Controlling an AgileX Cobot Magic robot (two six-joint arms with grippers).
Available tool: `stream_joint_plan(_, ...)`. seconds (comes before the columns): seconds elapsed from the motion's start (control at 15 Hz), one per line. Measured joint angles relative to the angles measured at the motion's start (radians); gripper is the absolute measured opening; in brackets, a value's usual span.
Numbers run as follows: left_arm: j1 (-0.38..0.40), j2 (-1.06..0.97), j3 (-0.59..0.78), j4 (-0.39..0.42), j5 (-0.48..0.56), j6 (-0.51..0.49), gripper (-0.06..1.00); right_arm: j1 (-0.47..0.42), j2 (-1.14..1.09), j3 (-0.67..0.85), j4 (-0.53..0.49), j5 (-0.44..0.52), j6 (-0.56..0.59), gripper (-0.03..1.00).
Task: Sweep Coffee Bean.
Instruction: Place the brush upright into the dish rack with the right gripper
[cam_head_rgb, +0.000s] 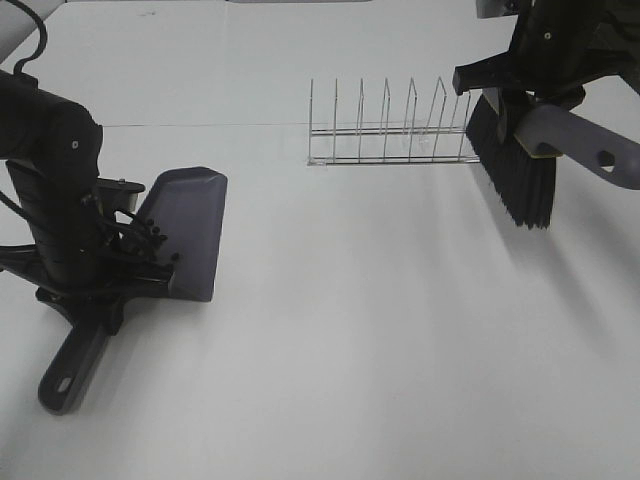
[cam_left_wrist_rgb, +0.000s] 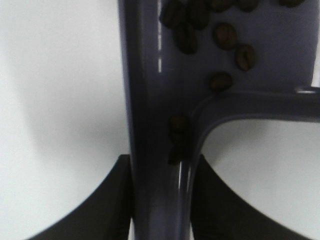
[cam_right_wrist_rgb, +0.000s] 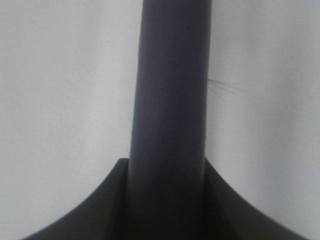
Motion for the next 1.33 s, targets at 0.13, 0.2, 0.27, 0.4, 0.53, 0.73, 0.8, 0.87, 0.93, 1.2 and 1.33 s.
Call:
stream_joint_plan(0.13, 0.0, 0.0, 0.0, 0.0, 0.0, 0.0, 0.26, 0.001, 0.041, 0.0, -0.01, -0.022, 0.004, 0.28)
stream_joint_plan(0.2, 0.0, 0.0, 0.0, 0.0, 0.0, 0.0, 0.26, 0.001, 0.061, -0.001, -0.037, -0.029, 0.006, 0.28)
stream_joint_plan(0.27, 0.0, 0.0, 0.0, 0.0, 0.0, 0.0, 0.26, 0.001, 0.079, -0.001, -0.063, -0.036, 0.008, 0.28)
stream_joint_plan(0.4, 0.0, 0.0, 0.0, 0.0, 0.0, 0.0, 0.26, 0.001, 0.1, -0.001, -0.092, -0.082, 0.028, 0.28)
stream_joint_plan(0.53, 0.0, 0.0, 0.0, 0.0, 0.0, 0.0, 0.26, 0.001, 0.101, -0.002, -0.097, -0.147, 0.03, 0.28)
stream_joint_plan(0.73, 0.0, 0.0, 0.0, 0.0, 0.0, 0.0, 0.26, -0.009, 0.111, -0.003, -0.104, -0.219, 0.03, 0.28)
stream_joint_plan(0.8, 0.0, 0.0, 0.0, 0.0, 0.0, 0.0, 0.26, -0.02, 0.118, -0.006, -0.104, -0.233, 0.03, 0.28)
stream_joint_plan(0.87, 0.0, 0.0, 0.0, 0.0, 0.0, 0.0, 0.26, -0.03, 0.132, -0.019, -0.105, -0.238, 0.03, 0.28)
stream_joint_plan(0.93, 0.0, 0.0, 0.0, 0.0, 0.0, 0.0, 0.26, -0.038, 0.145, -0.036, -0.106, -0.242, 0.019, 0.28)
stream_joint_plan(1.2, 0.0, 0.0, 0.0, 0.0, 0.0, 0.0, 0.26, -0.041, 0.203, -0.128, -0.104, -0.25, -0.004, 0.28)
stream_joint_plan(1.33, 0.0, 0.0, 0.0, 0.0, 0.0, 0.0, 0.26, -0.045, 0.271, -0.244, -0.105, -0.228, -0.004, 0.28)
